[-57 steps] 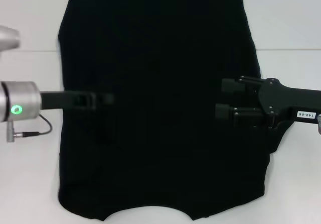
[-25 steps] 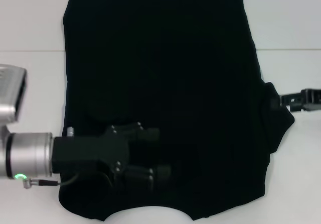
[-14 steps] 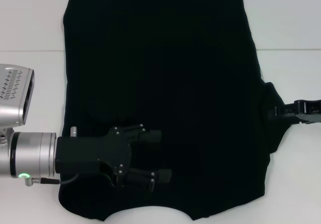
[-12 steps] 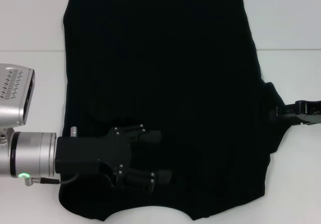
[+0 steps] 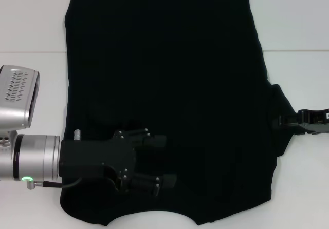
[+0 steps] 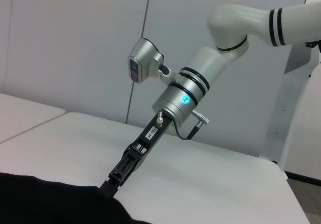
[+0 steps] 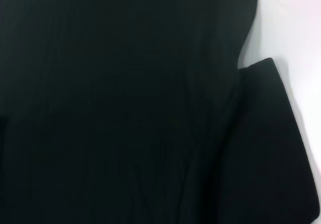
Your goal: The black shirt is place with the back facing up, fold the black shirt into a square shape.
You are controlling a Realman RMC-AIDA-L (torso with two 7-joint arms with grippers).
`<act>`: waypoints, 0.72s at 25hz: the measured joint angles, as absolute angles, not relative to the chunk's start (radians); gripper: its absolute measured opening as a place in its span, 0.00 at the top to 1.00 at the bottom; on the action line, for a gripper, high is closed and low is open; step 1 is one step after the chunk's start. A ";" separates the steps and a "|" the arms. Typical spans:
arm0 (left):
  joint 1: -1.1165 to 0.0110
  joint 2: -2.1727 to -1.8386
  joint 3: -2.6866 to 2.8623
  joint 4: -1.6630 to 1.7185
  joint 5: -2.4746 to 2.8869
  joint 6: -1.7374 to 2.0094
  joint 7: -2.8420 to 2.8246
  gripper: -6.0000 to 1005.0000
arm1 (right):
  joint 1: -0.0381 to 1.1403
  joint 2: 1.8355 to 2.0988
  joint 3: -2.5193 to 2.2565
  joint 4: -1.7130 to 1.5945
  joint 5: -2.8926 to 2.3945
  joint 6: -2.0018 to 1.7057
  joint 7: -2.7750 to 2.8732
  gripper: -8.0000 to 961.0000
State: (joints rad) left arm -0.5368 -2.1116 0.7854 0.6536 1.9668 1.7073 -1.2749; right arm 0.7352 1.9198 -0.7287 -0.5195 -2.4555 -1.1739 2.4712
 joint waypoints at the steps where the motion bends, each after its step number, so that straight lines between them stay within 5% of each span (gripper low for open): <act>1: -0.537 -2.111 0.785 0.653 1.967 1.706 -1.276 0.06 | 0.736 1.921 -0.729 -0.520 -2.456 -1.170 2.472 0.17; 9: -0.535 -2.111 0.778 0.652 1.966 1.704 -1.277 0.06 | 0.736 1.933 -0.731 -0.518 -2.454 -1.117 2.469 0.20; 18: -0.528 -2.112 0.776 0.650 1.960 1.704 -1.279 0.06 | 0.741 1.945 -0.734 -0.518 -2.455 -1.106 2.467 0.50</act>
State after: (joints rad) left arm -0.5282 -2.1121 0.7756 0.6499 1.9598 1.7040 -1.2792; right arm 0.7405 1.9450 -0.7344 -0.5183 -2.4551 -1.1061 2.4670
